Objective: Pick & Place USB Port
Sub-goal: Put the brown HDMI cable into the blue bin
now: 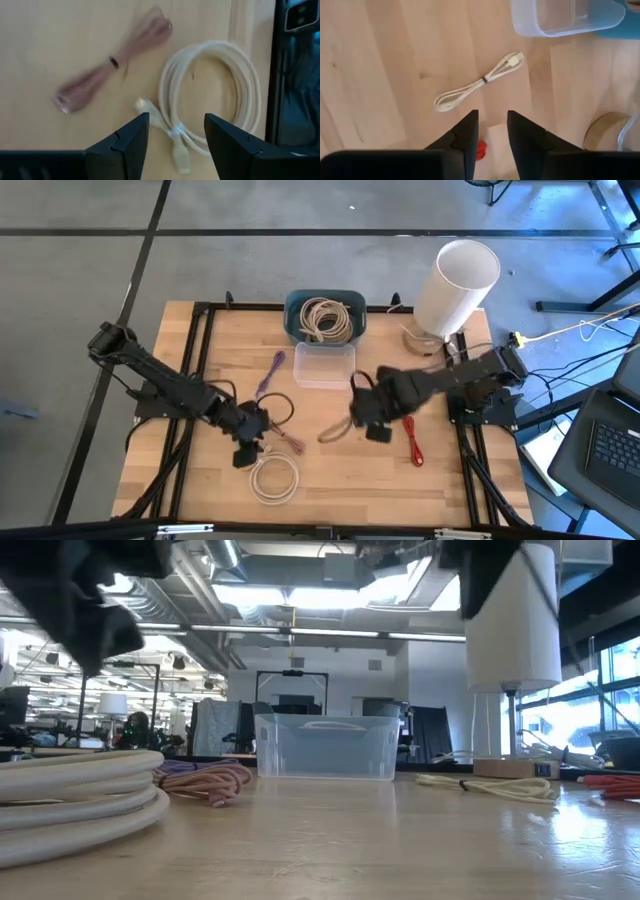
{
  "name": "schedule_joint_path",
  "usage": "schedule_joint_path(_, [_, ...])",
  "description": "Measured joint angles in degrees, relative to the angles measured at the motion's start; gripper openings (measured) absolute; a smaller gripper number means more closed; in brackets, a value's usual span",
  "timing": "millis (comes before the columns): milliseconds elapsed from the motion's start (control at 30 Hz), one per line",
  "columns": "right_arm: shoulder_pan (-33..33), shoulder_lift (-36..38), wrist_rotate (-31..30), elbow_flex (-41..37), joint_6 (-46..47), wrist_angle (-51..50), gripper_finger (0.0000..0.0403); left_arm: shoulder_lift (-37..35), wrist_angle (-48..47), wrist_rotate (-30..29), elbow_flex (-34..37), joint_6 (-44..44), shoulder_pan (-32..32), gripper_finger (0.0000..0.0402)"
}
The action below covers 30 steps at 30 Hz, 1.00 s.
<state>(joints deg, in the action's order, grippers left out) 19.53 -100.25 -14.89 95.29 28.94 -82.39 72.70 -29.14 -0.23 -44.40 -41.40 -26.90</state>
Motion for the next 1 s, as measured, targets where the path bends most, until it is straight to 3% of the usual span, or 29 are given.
schedule_joint_path(300, [10.30, -0.02, -4.18, 0.00, 13.77, 0.27, 0.0101, 8.78, 1.03, -4.59, -0.02, -18.39, -5.15, 0.0184])
schedule_joint_path(500, [13.46, -0.02, -5.58, 0.00, 17.32, 0.28, 0.0100, 16.12, 1.99, -4.29, -0.02, -22.50, -5.59, 0.0184])
schedule_joint_path(633, [13.81, -0.02, -6.53, 0.00, 18.18, 0.27, 0.0100, 19.09, 5.23, -0.94, -0.26, -21.99, -5.53, 0.0185])
schedule_joint_path(867, [13.36, -0.02, -6.65, 0.00, 18.66, 0.38, 0.0100, 16.03, 4.94, 6.44, -0.97, -19.94, -5.46, 0.0185])
schedule_joint_path(1000, [13.34, -0.02, -6.65, 0.00, 19.05, 0.50, 0.0100, 12.62, 5.51, 2.73, -1.15, -19.87, -5.37, 0.0185])
